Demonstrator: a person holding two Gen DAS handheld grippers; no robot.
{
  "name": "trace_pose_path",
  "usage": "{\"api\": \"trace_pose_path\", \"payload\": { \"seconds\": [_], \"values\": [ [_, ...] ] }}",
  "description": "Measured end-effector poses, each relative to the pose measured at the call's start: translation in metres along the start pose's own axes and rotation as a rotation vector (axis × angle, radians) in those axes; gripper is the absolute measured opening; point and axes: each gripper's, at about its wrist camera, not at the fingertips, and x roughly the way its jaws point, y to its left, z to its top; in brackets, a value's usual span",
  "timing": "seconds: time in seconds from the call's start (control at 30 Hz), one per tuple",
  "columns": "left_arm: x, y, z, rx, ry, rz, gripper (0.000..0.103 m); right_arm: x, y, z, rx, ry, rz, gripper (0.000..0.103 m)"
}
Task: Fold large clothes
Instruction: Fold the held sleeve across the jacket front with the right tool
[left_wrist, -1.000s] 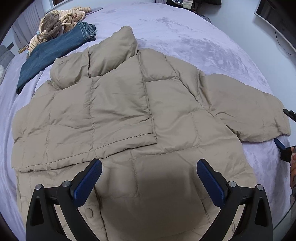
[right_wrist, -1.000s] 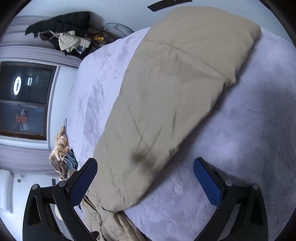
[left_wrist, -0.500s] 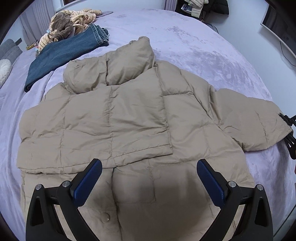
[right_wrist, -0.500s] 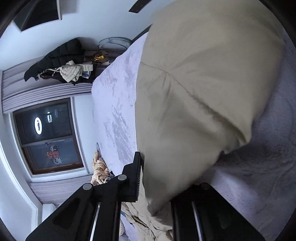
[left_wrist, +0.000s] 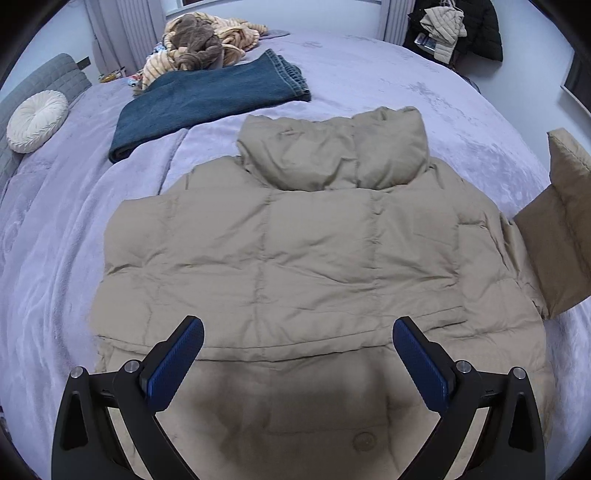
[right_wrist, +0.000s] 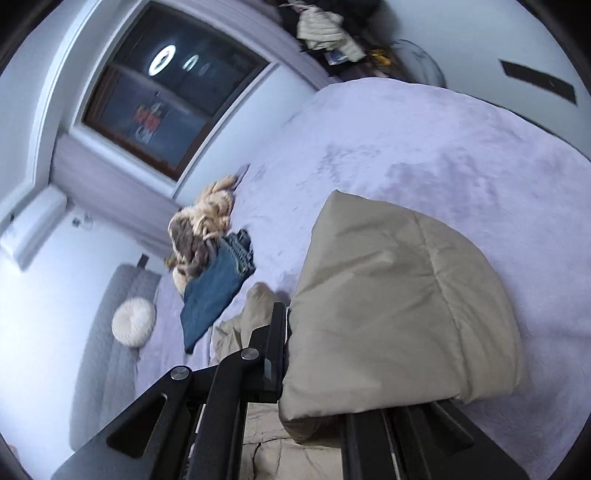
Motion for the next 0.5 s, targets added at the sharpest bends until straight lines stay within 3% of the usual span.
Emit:
{"api": "trace_pose_path", "payload": {
  "seconds": [0.1, 0.2, 0.5],
  "values": [
    [-0.001, 0.032, -0.001, -0.028, -0.014, 0.019, 0.102, 0.037, 0.062, -0.029, -0.177, 0.056, -0.026, 0.008],
    [0.000, 0.059, -0.005, -0.057, -0.017, 0.035, 0.102, 0.072, 0.094, -0.067, -0.247, 0.123, -0.056, 0.008],
    [0.014, 0.112, -0.020, -0.103, 0.006, 0.055, 0.102, 0.150, 0.073, -0.160, -0.233, 0.330, -0.194, 0.008]
  ]
}}
